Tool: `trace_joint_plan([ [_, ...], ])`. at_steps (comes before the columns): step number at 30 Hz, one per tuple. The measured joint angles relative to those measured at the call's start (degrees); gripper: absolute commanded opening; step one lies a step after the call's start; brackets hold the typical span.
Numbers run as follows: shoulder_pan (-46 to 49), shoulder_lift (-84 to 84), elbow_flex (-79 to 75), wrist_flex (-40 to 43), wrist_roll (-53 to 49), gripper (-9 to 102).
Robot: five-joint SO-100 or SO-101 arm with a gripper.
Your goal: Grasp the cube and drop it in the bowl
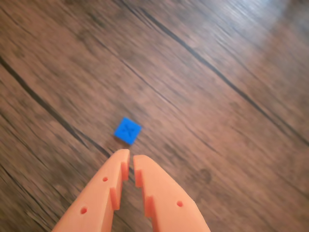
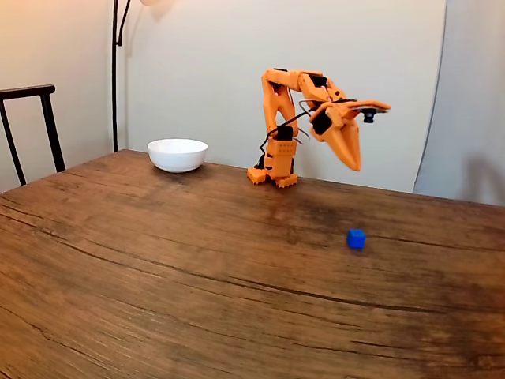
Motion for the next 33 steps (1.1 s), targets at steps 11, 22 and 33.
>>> trace_joint_plan([
  [11, -1.3, -11.4, 0.1, -8.4, -4.3, 0],
  [22, -2.3, -18.0, 0.1, -13.8, -4.4, 18],
  [33, -5.3, -22.7, 0.1, -16.7, -4.7, 36],
])
